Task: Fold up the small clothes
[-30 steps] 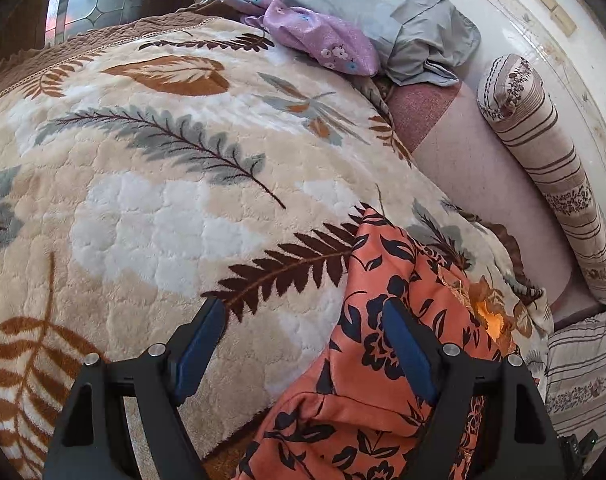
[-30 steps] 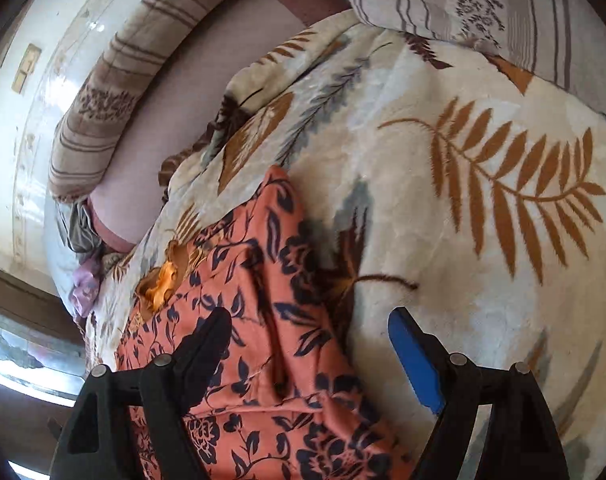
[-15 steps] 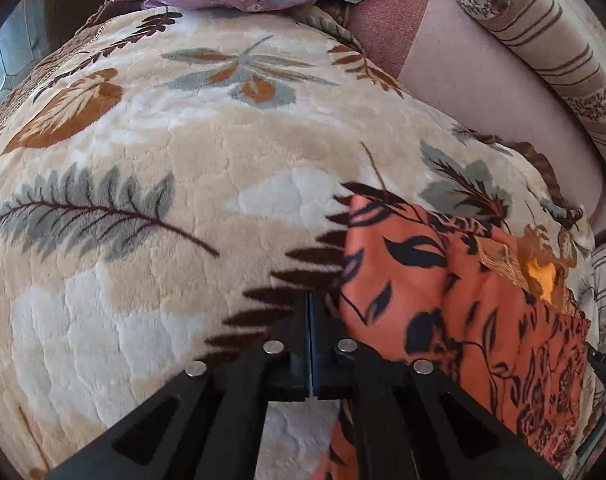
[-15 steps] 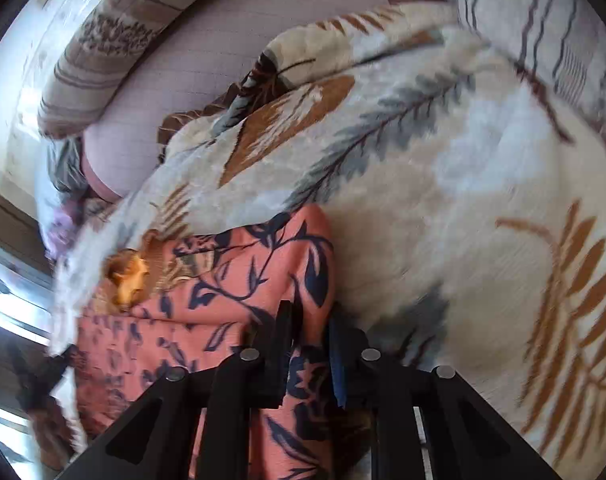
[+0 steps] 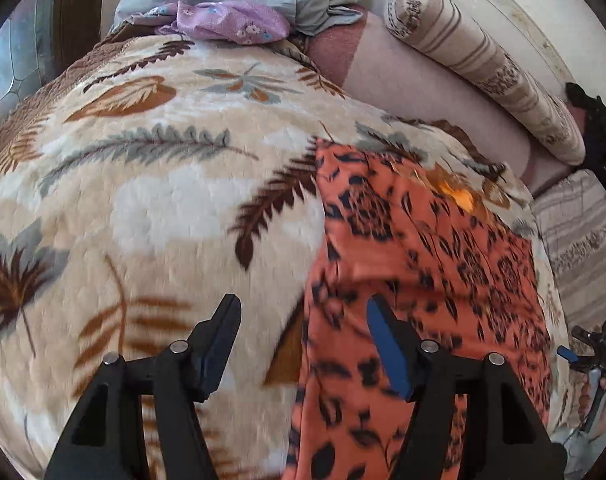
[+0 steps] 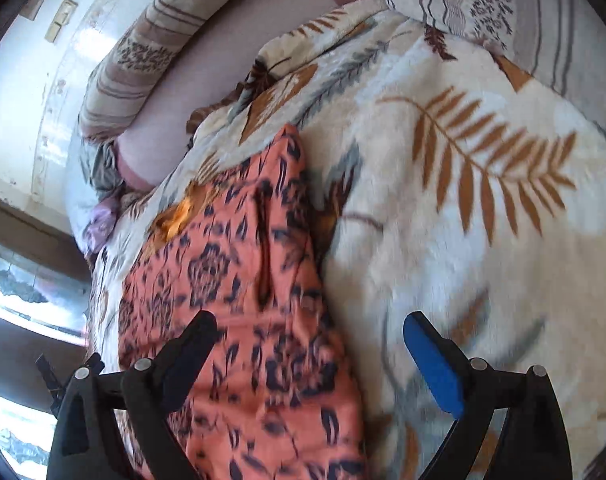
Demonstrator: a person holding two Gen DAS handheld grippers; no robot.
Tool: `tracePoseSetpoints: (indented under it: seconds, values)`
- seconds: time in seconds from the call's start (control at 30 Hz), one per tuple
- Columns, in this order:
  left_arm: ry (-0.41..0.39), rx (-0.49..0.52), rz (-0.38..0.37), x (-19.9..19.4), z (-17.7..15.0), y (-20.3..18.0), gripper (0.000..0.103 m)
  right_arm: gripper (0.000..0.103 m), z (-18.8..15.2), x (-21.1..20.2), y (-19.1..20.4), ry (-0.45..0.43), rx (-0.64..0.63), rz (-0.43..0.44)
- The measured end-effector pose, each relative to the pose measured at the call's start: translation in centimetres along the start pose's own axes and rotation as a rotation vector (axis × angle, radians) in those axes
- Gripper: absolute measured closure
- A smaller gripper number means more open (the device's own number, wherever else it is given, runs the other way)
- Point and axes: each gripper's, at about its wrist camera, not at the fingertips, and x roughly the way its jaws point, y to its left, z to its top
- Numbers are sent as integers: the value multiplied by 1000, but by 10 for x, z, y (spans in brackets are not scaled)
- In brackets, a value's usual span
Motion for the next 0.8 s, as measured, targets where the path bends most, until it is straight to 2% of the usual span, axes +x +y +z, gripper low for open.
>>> tracePoseSetpoints:
  seconds: [0.13, 0.23, 0.33, 0.37, 0.4, 0.53, 0.57, 0.63, 0.8]
  values:
    - [123, -51, -36, -18, -61, 12, 35, 8, -70, -20, -19, 123, 52, 23]
    - [175, -69, -15, -24, -99, 18, 35, 11, -114, -24, -26, 168, 59, 38]
    - [163, -66, -21, -37, -124, 17, 35, 30, -149, -26, -30, 196, 74, 94]
    - [170, -71, -24, -40, -130, 16, 35, 40, -159, -24, -29, 214, 65, 96]
    - [171, -74, -26, -42, -134, 16, 35, 47, -166, -22, -29, 221, 53, 91]
    - [176, -71, 7, -46, -151, 14, 36, 55, -173, -24, -21, 193, 39, 114]
    - [179, -70, 9, -47, -152, 14, 43, 59, -174, -24, -18, 189, 29, 116]
    - [185, -72, 15, -47, -157, 13, 50, 60, -176, -24, -15, 184, 15, 112]
    - [205, -73, 34, -48, -168, 10, 50, 58, -179, -31, -16, 154, -16, 96]
